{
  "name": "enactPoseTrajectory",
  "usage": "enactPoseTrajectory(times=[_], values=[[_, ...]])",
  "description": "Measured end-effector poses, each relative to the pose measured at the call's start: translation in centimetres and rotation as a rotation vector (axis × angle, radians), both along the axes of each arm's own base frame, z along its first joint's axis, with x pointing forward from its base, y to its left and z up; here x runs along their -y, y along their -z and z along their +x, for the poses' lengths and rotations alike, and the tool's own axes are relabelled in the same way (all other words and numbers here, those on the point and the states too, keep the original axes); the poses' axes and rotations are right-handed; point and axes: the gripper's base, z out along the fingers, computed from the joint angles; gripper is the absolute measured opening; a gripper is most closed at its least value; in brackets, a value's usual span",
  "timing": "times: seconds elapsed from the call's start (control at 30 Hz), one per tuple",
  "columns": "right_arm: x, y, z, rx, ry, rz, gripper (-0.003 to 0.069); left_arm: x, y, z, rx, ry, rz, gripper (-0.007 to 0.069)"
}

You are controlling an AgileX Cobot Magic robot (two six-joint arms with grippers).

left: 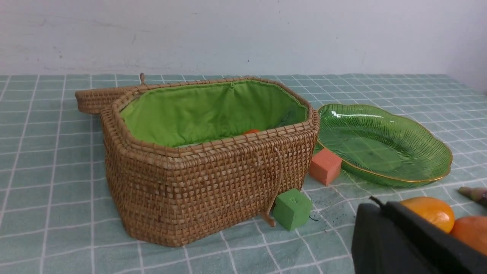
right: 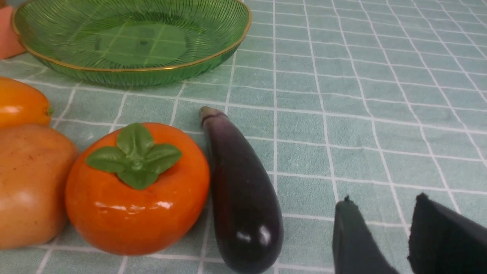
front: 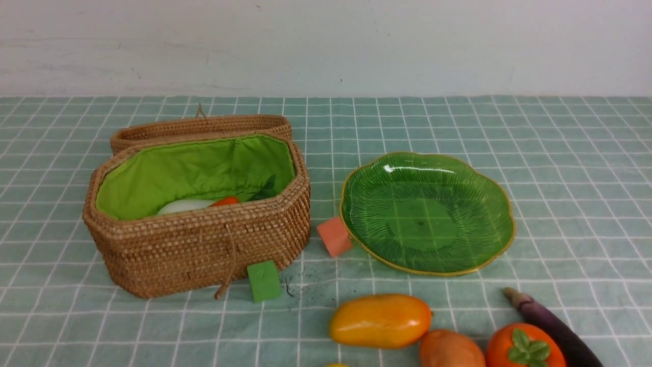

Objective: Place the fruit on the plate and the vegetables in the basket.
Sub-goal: Use the right arm to grab a potato and put it into the left basket

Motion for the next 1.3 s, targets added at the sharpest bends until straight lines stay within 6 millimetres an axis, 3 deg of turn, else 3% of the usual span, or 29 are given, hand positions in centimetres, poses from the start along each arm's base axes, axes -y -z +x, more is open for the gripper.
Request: enactPoseTrajectory(times=[0.23, 0.4, 0.8, 1.3], values=[[0.0, 0.0, 0.0, 0.0, 0.0, 0.0, 0.024, -0.2, 0.1, 0.1, 0.007, -0.024, 0.023, -0.0013], [0.0, 0.0, 0.0, 0.0, 0.0, 0.0, 0.024, -0.4, 1.2, 0.7, -0.016, -0.094, 0.014, -0.0013], [0.0, 0.0, 0.0, 0.0, 0.0, 0.0, 0.024, -0.8, 11.0, 2.5, -0.276, -0.182, 0.112, -0.0013], [0.0, 0.0, 0.0, 0.0, 0.0, 0.0, 0.024, -0.8, 11.0, 2.7, -0.239, -0.189, 0.127, -0.0002]])
